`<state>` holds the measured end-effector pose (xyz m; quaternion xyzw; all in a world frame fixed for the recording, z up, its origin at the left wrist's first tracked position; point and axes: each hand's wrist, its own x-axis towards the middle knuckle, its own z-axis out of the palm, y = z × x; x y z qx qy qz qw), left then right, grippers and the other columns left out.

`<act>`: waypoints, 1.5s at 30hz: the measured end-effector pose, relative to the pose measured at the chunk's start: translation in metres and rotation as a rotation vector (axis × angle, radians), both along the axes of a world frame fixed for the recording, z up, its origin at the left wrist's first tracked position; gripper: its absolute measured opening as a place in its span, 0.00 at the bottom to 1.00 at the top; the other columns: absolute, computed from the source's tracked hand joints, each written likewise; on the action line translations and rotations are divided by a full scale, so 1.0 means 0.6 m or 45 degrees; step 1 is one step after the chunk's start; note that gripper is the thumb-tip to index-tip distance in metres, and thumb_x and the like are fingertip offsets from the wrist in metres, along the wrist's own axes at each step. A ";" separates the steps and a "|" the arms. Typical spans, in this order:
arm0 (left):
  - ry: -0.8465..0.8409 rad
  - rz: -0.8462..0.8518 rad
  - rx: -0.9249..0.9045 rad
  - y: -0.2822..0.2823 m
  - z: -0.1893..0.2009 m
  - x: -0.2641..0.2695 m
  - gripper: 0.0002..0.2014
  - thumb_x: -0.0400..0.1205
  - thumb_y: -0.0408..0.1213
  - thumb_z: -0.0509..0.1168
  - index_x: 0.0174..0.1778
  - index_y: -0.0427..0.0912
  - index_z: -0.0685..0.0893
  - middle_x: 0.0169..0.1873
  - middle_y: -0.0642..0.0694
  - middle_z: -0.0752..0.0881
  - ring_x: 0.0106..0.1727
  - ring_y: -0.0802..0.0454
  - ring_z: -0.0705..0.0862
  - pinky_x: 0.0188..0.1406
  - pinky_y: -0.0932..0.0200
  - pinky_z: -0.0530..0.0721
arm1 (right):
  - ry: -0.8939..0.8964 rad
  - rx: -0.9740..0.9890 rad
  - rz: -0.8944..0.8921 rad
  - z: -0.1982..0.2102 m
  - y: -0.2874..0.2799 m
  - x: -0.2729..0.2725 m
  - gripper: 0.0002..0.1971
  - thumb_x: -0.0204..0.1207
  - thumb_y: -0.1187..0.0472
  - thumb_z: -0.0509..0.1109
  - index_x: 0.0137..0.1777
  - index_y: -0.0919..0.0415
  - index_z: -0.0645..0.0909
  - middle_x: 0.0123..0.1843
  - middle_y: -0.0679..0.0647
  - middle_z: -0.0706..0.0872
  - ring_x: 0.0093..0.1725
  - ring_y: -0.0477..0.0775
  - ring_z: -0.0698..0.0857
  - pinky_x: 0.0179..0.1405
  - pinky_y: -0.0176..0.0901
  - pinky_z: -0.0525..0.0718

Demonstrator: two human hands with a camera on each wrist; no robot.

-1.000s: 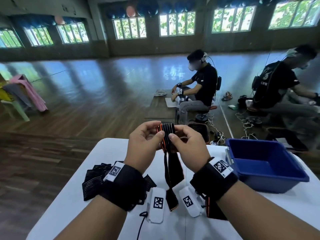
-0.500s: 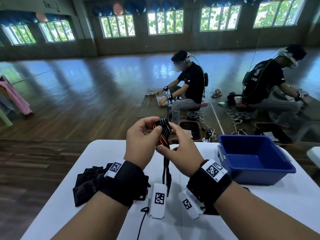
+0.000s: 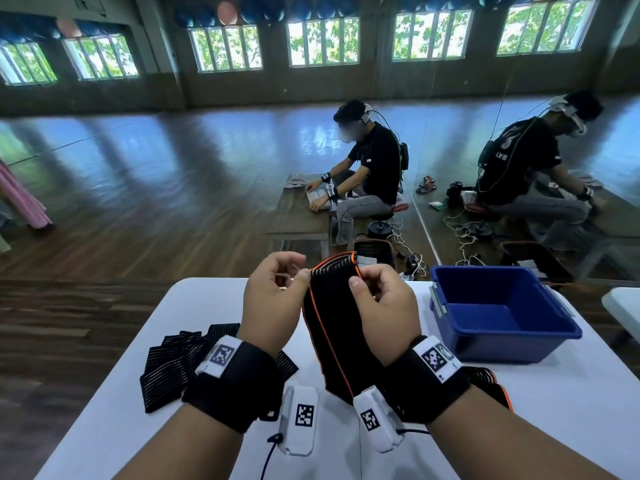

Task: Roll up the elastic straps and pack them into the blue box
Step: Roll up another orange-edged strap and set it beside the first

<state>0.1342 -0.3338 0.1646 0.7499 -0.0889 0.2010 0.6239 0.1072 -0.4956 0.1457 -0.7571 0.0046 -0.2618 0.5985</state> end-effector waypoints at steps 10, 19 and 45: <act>0.214 0.006 -0.122 -0.029 -0.059 -0.028 0.15 0.79 0.38 0.75 0.53 0.55 0.76 0.54 0.51 0.82 0.35 0.59 0.83 0.36 0.64 0.82 | 0.026 0.131 -0.064 -0.005 0.011 -0.002 0.10 0.80 0.64 0.71 0.46 0.46 0.81 0.43 0.46 0.89 0.43 0.47 0.89 0.49 0.53 0.89; 0.322 -0.280 -0.299 -0.021 -0.050 -0.032 0.13 0.84 0.27 0.67 0.59 0.44 0.74 0.42 0.40 0.88 0.39 0.53 0.87 0.38 0.60 0.84 | 0.061 0.232 0.045 -0.002 0.016 -0.002 0.11 0.80 0.67 0.69 0.56 0.50 0.77 0.47 0.55 0.88 0.45 0.48 0.89 0.48 0.49 0.88; 0.354 -0.130 -0.340 -0.029 -0.070 0.022 0.17 0.77 0.28 0.64 0.53 0.57 0.84 0.56 0.44 0.89 0.57 0.47 0.88 0.58 0.41 0.89 | 0.413 0.058 0.375 -0.116 0.031 -0.056 0.18 0.69 0.69 0.70 0.51 0.46 0.74 0.48 0.57 0.84 0.46 0.61 0.87 0.47 0.65 0.89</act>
